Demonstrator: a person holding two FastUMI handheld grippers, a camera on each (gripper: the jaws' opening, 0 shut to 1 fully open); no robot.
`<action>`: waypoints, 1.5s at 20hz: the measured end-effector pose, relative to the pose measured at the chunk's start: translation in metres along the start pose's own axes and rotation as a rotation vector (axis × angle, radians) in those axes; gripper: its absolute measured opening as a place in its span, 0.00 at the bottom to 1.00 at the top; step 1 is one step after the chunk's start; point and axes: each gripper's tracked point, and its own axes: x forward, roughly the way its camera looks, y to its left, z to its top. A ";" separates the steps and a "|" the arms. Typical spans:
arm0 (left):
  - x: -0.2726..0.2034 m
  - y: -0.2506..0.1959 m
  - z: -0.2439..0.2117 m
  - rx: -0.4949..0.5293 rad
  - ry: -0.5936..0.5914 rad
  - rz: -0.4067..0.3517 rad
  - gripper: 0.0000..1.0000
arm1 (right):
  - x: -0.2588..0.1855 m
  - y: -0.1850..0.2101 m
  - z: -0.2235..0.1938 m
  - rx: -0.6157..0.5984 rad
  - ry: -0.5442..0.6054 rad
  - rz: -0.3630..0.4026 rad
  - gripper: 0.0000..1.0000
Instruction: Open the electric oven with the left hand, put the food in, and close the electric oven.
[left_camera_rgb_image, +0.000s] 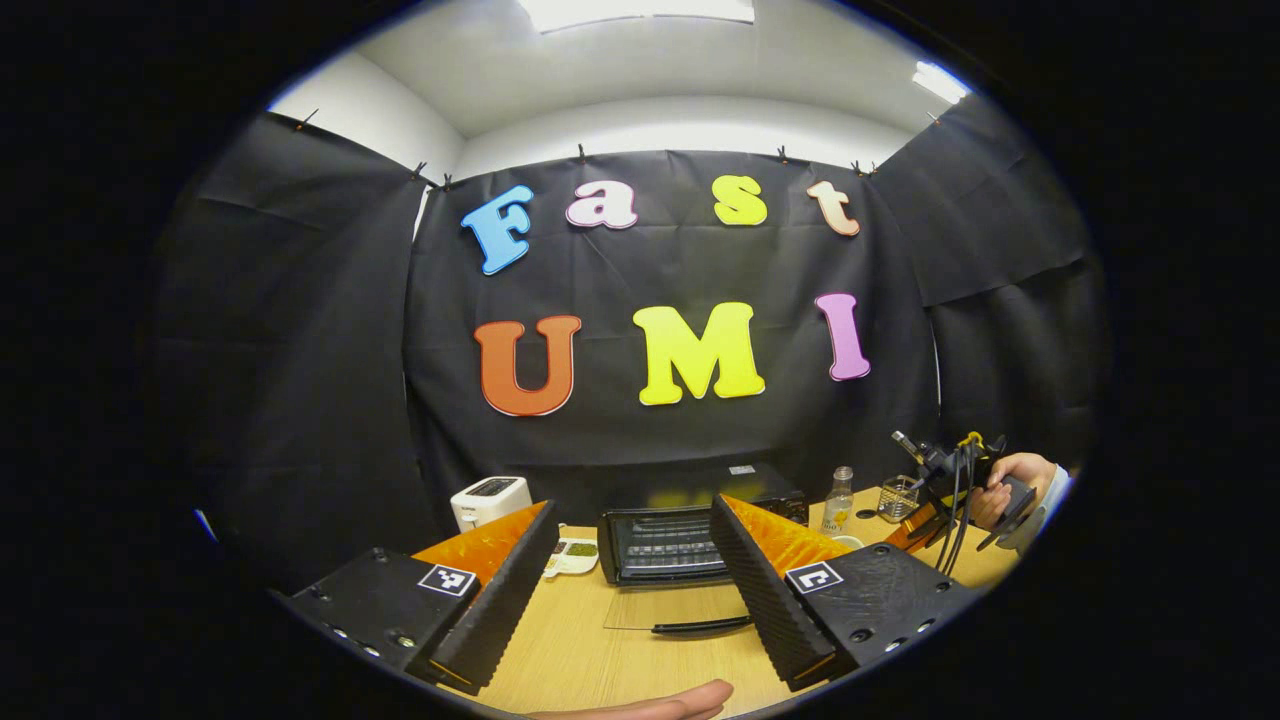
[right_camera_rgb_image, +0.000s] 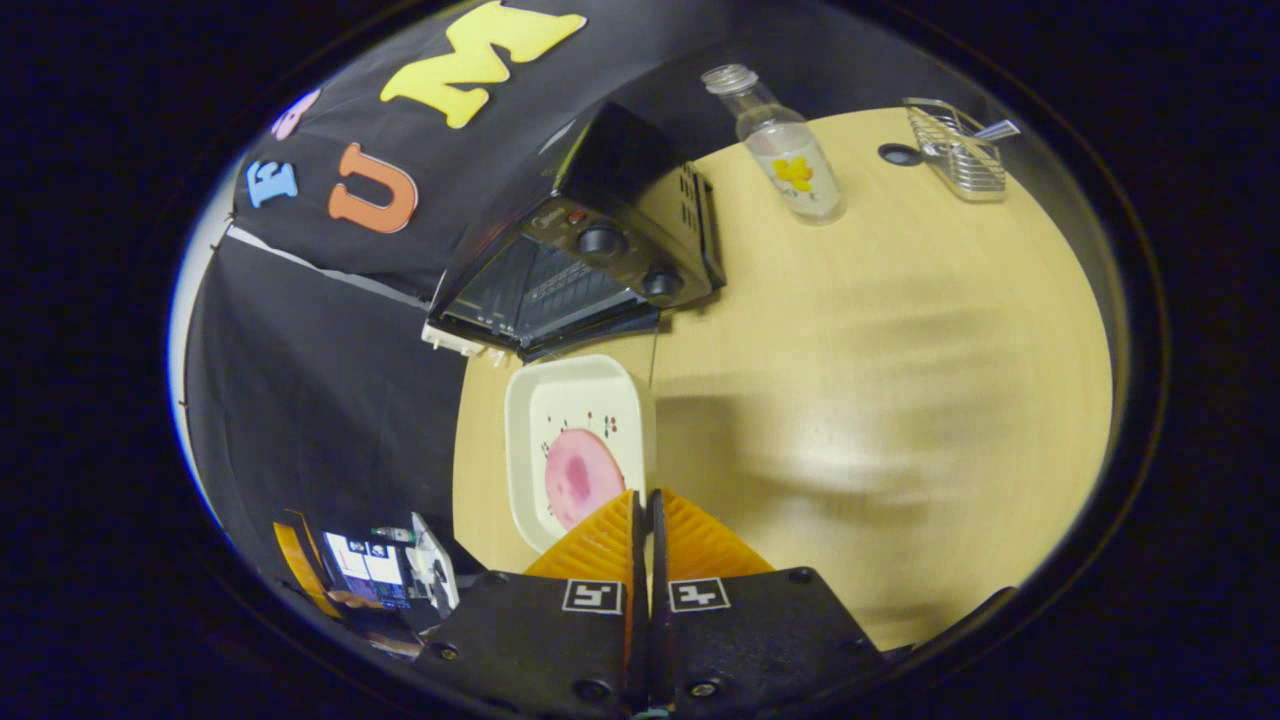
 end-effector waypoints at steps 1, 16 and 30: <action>-0.003 0.002 -0.002 -0.006 0.000 -0.005 0.96 | 0.011 0.009 0.001 0.002 0.011 0.002 0.01; -0.015 0.055 -0.043 -0.055 0.054 0.052 0.96 | 0.141 0.093 0.078 0.232 -0.190 -0.002 0.01; -0.019 0.091 -0.076 -0.054 0.102 0.133 0.97 | 0.181 0.110 0.174 0.604 -0.685 0.112 0.05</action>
